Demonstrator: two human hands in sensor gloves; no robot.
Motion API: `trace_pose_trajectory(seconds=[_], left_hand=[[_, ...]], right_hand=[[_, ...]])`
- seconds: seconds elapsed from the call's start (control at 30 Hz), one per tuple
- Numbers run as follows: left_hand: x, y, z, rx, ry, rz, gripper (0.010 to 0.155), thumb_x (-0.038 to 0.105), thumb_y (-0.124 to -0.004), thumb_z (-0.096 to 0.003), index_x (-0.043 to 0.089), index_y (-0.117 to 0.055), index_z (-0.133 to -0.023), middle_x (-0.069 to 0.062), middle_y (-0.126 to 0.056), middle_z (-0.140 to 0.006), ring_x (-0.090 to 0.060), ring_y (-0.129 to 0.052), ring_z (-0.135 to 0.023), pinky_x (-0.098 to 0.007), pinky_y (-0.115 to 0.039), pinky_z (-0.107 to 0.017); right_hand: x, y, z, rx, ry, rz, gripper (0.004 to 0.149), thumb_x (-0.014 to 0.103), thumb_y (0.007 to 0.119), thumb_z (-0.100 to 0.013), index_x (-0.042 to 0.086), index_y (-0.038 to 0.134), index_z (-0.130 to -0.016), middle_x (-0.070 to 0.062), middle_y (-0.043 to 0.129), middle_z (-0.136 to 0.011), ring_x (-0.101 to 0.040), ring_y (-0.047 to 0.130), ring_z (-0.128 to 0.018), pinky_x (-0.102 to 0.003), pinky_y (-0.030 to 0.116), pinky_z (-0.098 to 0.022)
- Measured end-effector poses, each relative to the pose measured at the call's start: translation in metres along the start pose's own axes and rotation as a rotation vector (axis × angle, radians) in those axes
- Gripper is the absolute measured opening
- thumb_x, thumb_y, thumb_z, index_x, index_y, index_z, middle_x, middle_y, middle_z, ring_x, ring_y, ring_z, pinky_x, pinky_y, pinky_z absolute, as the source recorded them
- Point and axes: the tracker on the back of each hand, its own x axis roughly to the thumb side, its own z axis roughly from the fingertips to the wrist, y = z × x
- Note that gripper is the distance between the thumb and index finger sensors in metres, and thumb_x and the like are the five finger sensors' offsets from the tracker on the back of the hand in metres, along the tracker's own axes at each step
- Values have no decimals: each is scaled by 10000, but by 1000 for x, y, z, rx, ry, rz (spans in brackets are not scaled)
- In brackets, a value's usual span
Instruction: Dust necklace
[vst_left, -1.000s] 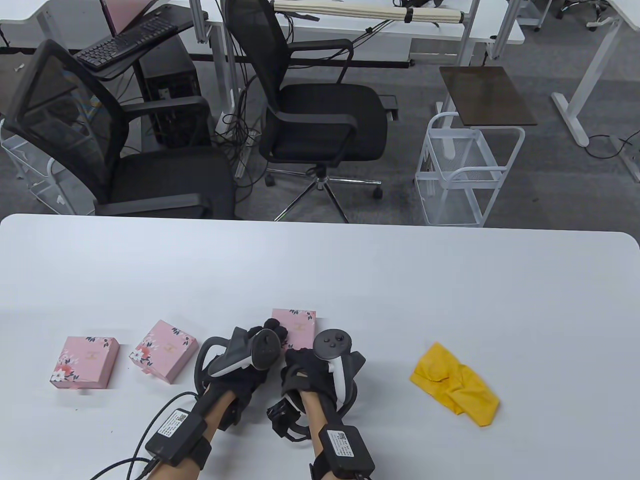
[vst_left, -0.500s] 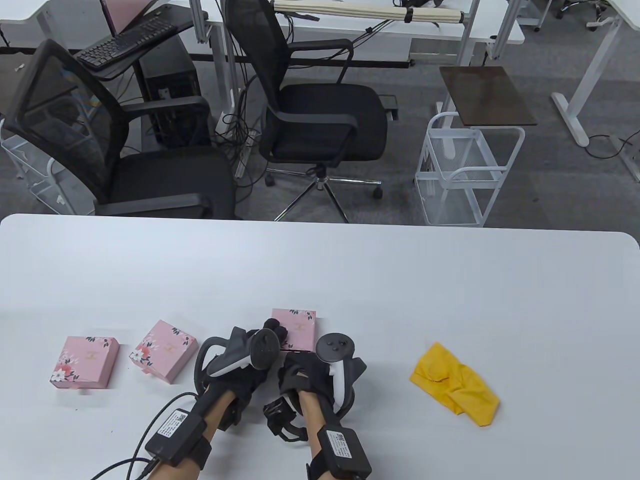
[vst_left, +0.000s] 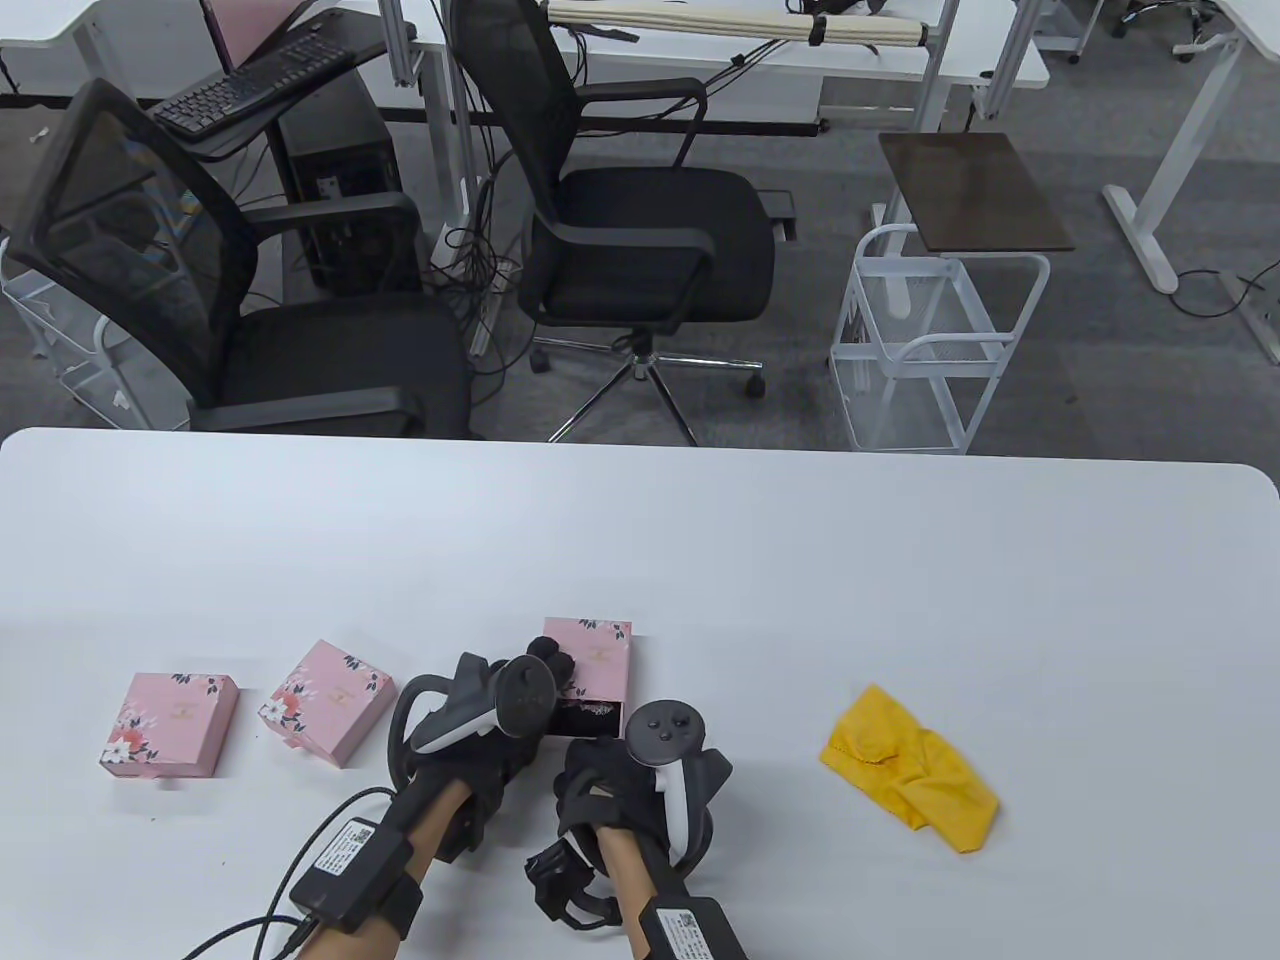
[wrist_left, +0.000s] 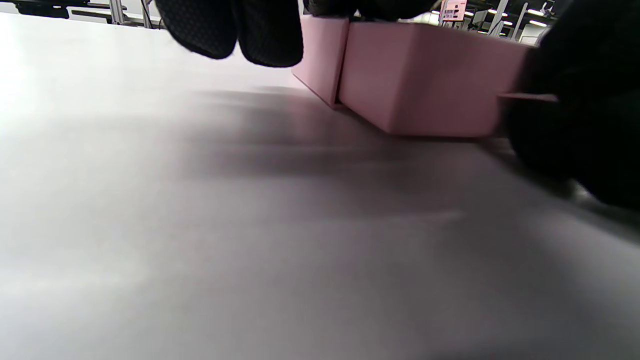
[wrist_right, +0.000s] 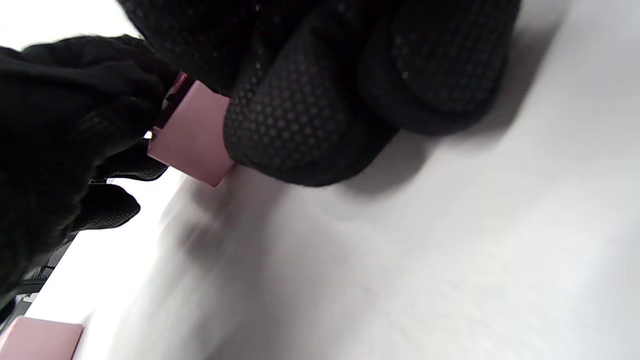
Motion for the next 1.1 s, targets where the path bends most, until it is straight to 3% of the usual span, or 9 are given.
trace_pose_trajectory(seconds=[0.4,0.87,1.1], left_hand=[[0,0,0,-8,1,-3,530,395,-526,-617,368,-366,-1122,89,-325,-1243,-245,-601,-1081,-516,-599,-777],[1,0,2,-59,-1,-30,568,428,-516,-622,362,-281,-1135,79,-241,-1255,-309,-527,-1101,-551,-547,-792],[2,8,15,-44,-19,-102,612,447,-519,-616,340,-232,-1146,-26,-130,-1246,-352,-466,-1124,-589,-501,-804]], right_hand=[[-17,2,24,28,6,-17,392,318,782,-644,-9,831,-852,-114,995,-602,-217,1042,-358,-367,898,-330],[-22,0,35,75,-23,26,403,312,768,-652,-18,813,-879,-140,987,-663,-276,1043,-417,-411,885,-371],[-11,-31,41,77,-103,243,476,356,777,-648,-35,786,-918,-180,964,-711,-320,1027,-464,-446,867,-408]])
